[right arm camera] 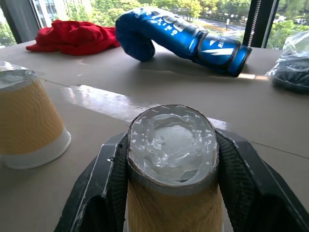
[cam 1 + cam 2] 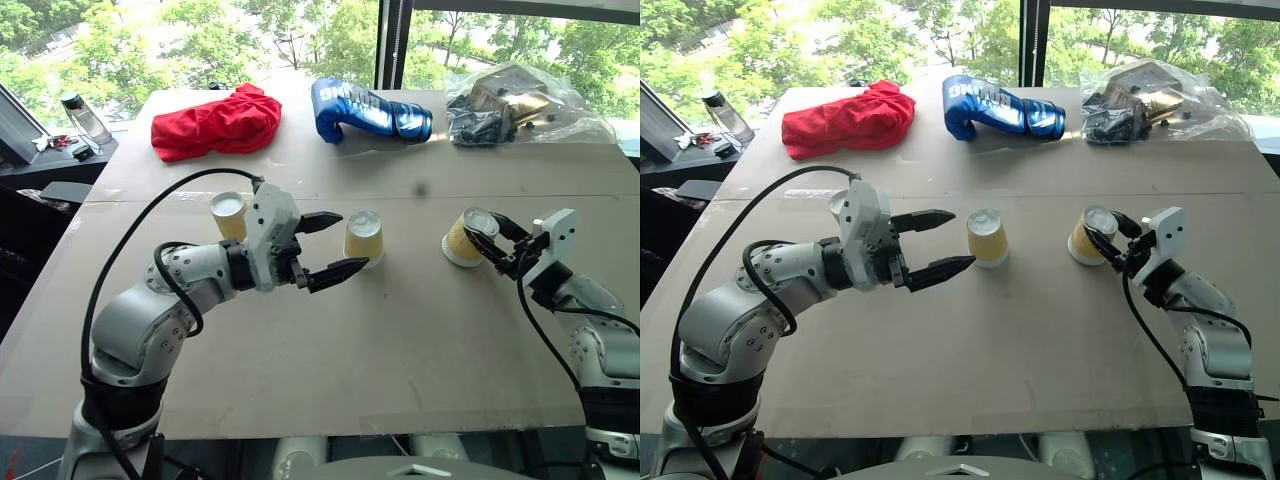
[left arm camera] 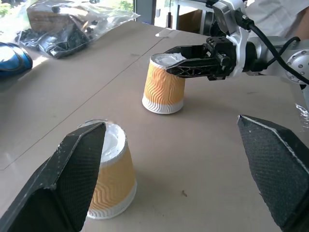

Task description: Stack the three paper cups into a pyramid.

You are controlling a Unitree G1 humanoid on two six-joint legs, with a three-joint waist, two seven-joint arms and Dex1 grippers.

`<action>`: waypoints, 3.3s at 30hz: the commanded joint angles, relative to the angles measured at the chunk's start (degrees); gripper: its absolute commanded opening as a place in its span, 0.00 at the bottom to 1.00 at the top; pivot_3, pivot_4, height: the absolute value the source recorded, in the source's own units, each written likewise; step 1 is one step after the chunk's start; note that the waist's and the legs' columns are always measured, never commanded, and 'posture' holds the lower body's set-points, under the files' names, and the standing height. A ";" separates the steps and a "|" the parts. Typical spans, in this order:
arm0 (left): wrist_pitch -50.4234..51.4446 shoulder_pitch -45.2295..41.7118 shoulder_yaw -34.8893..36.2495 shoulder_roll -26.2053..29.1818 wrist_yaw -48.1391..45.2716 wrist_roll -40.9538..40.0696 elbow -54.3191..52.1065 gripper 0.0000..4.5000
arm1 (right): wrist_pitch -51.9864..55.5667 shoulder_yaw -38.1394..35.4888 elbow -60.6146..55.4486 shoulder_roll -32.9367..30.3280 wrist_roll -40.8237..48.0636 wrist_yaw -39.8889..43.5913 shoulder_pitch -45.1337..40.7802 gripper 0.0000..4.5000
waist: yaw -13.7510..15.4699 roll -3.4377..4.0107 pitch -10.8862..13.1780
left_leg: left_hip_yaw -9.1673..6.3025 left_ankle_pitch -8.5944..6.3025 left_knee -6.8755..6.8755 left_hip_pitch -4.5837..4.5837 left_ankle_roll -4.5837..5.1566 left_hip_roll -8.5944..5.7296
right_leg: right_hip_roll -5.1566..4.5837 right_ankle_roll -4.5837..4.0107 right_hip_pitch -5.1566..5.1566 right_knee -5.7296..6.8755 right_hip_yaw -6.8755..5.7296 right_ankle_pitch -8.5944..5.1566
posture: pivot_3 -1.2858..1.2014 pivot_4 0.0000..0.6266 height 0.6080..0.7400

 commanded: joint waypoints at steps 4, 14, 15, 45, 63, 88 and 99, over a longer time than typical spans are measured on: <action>-1.96 7.08 6.07 2.16 1.32 -0.69 -3.14 1.00 | -0.78 3.93 -1.91 0.05 -0.87 2.65 -3.75 0.41 | -0.49 -0.02 0.03 | 0.06 0.00 -0.01 0.01 0.00 0.01 | -0.01 0.00 -0.03 0.02 0.07 0.00 | 0.52 0.24 1.00; -4.37 12.47 7.94 2.37 1.44 -0.40 -3.47 1.00 | -2.09 8.64 1.46 3.26 -3.26 2.94 -7.61 0.41 | -0.20 -0.08 0.07 | 0.06 0.00 -0.01 -0.02 0.00 0.01 | -0.08 0.00 -0.07 0.01 0.05 0.00 | 0.52 0.24 1.00; -4.56 12.46 7.97 2.38 1.40 -0.39 -3.32 1.00 | -2.16 9.06 1.57 3.65 -3.51 2.75 -7.79 0.41 | -0.21 -0.08 0.07 | 0.05 0.00 -0.02 -0.02 0.00 0.01 | -0.08 0.00 -0.07 0.02 0.05 0.00 | 0.52 0.24 1.00; -6.00 8.27 5.32 3.73 -1.20 0.28 0.44 1.00 | -0.50 12.80 2.79 9.22 -5.73 1.88 -10.70 0.99 | -0.33 -0.08 0.08 | 0.03 0.00 -0.03 -0.02 0.00 0.01 | -0.04 -0.01 -0.12 0.06 0.00 0.00 | 0.52 0.24 1.00; -24.14 22.28 17.03 -9.32 11.05 6.84 -2.00 1.00 | -1.91 1.63 -5.54 0.54 12.88 18.50 -3.39 0.99 | -0.18 -0.14 0.10 | -0.01 -0.03 -0.05 -0.03 0.05 0.07 | -0.18 -0.01 -0.08 0.03 -0.02 0.00 | 0.52 0.24 1.00; -33.55 9.42 12.68 -12.27 18.87 21.11 24.79 1.00 | -0.30 -3.17 -15.58 -7.67 17.23 22.57 6.56 0.99 | -0.08 -0.22 0.10 | -0.04 -0.03 -0.01 0.00 0.05 0.00 | -0.15 0.00 -0.01 0.05 -0.14 0.01 | 0.52 0.24 1.00; -36.45 5.12 12.01 -12.36 18.72 21.97 31.82 1.00 | -1.23 -5.07 -17.54 -6.69 18.89 21.60 8.02 0.99 | -0.08 -0.23 0.10 | -0.05 -0.03 -0.01 -0.01 0.05 0.02 | -0.15 0.00 0.00 0.05 -0.15 0.01 | 0.52 0.24 1.00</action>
